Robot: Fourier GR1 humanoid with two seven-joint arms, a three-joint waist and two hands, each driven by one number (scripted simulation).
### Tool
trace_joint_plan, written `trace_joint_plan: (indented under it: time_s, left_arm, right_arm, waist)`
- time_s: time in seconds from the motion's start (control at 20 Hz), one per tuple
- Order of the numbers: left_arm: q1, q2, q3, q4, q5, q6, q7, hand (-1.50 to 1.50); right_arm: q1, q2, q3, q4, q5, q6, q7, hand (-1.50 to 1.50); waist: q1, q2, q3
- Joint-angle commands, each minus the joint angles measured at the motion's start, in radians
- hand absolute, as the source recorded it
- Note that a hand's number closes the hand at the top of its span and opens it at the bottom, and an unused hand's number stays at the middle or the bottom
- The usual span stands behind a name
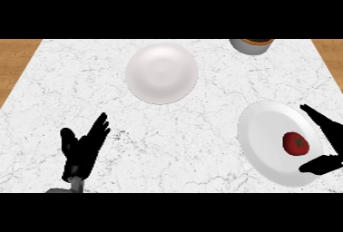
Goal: Pick the tomato from the plate and place it in the plate
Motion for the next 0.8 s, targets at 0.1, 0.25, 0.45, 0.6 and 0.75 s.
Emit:
trace_joint_plan:
  time_s: [0.1,0.25,0.45,0.6,0.75]
  left_arm:
    - [-0.024,-0.049,0.006,0.030,-0.053,0.016,-0.009,0.00]
    - [0.003,-0.033,0.016,0.001,-0.038,-0.033,-0.003,0.00]
    - [-0.071,-0.022,0.056,0.062,-0.029,-0.035,0.017,0.00]
    - [0.021,-0.058,0.007,-0.046,-0.060,-0.019,0.041,0.00]
    - [0.052,-0.045,0.025,-0.134,-0.053,-0.020,0.089,0.00]
  right_arm:
    - [-0.003,0.075,0.013,0.083,0.088,-0.038,-0.059,-1.50]
    - [-0.046,0.058,0.008,0.170,0.126,-0.010,-0.082,-1.50]
    - [-0.043,0.061,0.080,0.175,0.218,-0.074,-0.148,1.50]
    - [-0.051,0.095,0.057,0.198,0.250,-0.117,-0.151,1.50]
    - [-0.068,0.121,0.054,0.180,0.281,-0.131,-0.126,1.50]
  waist:
    - [-0.001,0.000,0.000]
    - [0.001,0.001,0.000]
    - [-0.001,0.001,0.000]
    - [0.001,0.000,0.000]
    - [0.002,-0.001,0.000]
